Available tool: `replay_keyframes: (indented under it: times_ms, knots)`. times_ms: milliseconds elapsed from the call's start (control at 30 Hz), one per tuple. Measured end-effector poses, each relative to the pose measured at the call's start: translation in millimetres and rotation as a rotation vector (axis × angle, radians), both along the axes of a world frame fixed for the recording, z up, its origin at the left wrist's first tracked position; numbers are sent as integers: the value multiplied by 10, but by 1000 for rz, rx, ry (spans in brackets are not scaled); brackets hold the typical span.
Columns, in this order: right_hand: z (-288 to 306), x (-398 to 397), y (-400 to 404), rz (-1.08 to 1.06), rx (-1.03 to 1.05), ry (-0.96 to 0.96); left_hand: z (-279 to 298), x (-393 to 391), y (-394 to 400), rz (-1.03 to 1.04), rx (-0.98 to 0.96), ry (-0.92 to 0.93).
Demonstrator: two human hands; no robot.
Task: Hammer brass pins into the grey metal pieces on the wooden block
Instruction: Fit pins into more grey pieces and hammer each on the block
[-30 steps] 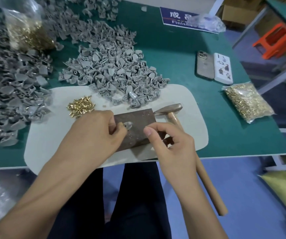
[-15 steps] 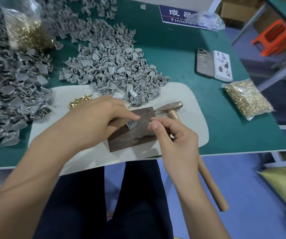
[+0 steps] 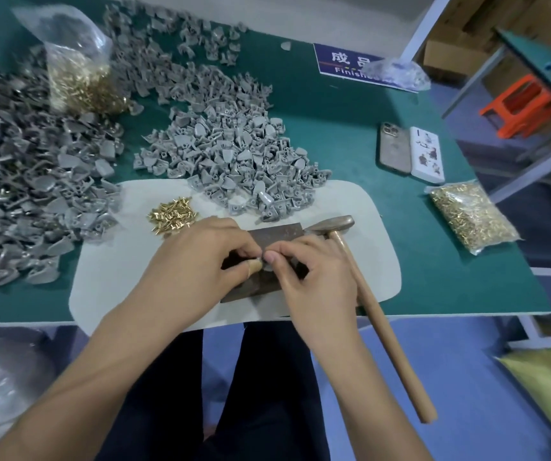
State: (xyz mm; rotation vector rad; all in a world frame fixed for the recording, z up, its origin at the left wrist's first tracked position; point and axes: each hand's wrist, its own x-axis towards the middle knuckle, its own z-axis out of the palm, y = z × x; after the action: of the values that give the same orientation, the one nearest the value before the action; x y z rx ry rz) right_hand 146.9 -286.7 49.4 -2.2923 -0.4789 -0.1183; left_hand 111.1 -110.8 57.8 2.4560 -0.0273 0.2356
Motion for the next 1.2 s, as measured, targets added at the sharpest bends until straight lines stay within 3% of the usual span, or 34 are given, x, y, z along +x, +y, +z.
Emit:
replay_keyframes:
  times_ms: [100, 267, 400, 533, 633, 733, 1000, 1200]
  knots:
    - [45, 6, -35, 53, -46, -11, -27, -26, -32, 72, 32, -12]
    - [142, -6, 24, 80, -328, -198, -70, -44, -27, 83, 22, -7]
    - [176, 164, -48, 196, -271, -63, -95, -44, -12, 116, -61, 32]
    - [162, 235, -59, 199, -317, -88, -145, -48, -20, 129, -100, 43]
    - [128, 289, -120, 217, -136, 108, -150, -51, -22, 133, -92, 46]
    - [145, 282, -130, 210, -118, 92, -145, -52, -20, 139, -64, 59]
    - [286, 57, -58, 248, -406, -156, -131, -55, -22, 144, -59, 59]
    - [519, 69, 169, 403, -837, -280, -129, -44, -36, 158, -70, 46]
